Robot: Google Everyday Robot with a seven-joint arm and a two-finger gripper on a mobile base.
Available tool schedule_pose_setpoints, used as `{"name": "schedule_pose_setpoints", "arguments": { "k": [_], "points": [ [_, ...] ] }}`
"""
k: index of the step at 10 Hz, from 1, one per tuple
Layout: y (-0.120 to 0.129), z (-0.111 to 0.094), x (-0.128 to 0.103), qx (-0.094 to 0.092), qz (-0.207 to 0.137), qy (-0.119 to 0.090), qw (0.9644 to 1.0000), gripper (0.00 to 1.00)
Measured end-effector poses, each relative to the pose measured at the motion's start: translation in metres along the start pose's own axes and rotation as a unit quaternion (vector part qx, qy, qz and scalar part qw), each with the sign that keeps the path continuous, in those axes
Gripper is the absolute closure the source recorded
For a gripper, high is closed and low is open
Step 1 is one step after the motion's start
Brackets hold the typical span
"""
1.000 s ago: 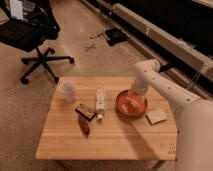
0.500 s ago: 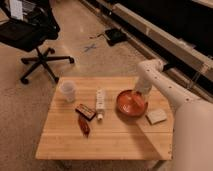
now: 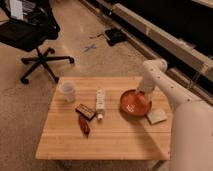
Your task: Push the ceramic bowl across the table
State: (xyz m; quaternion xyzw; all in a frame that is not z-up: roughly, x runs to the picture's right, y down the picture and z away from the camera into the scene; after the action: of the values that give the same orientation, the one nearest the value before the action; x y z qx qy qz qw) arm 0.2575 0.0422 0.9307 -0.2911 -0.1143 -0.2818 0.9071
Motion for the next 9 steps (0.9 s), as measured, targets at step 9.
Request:
{"name": "schedule_pose_setpoints", "arguments": {
  "k": [9],
  "points": [
    [0.018, -0.001, 0.042, -0.007, 0.051, 0.029, 0.9982, 0.35]
  ]
}}
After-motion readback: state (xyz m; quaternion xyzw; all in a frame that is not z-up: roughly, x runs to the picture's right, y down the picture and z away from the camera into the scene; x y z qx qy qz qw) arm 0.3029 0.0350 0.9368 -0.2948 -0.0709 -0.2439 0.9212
